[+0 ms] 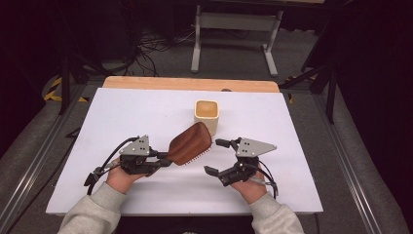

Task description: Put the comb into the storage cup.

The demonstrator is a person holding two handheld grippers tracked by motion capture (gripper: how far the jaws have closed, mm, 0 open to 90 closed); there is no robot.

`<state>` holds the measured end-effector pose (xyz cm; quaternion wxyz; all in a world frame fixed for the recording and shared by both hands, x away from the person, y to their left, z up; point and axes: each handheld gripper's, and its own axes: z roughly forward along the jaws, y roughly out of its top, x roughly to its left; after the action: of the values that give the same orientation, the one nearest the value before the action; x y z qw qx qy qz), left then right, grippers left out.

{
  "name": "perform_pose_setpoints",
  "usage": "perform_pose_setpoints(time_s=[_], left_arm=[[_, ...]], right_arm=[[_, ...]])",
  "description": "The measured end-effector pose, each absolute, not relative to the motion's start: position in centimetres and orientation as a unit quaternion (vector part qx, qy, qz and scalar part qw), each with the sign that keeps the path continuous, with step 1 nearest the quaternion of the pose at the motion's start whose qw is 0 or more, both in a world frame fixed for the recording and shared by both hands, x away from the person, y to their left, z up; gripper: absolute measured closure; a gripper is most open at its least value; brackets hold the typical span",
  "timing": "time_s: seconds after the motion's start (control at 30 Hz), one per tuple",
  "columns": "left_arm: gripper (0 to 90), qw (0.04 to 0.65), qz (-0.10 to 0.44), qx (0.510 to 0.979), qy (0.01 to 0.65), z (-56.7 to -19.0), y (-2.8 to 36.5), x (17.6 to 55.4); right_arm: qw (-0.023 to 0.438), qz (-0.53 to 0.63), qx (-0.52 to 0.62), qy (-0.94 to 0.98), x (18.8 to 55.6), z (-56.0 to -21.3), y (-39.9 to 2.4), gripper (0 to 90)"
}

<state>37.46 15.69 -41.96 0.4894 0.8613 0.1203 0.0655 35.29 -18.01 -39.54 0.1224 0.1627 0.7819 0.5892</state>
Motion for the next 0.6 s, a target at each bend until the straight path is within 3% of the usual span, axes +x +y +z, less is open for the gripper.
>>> perform_pose_setpoints(time_s=[0.6], left_arm=[[73.1,0.483,0.075,0.864,0.116,-42.1,15.0,37.2]], right_arm=[[0.093,0.570,0.199,0.791,37.2,-39.4,-14.3,5.7]])
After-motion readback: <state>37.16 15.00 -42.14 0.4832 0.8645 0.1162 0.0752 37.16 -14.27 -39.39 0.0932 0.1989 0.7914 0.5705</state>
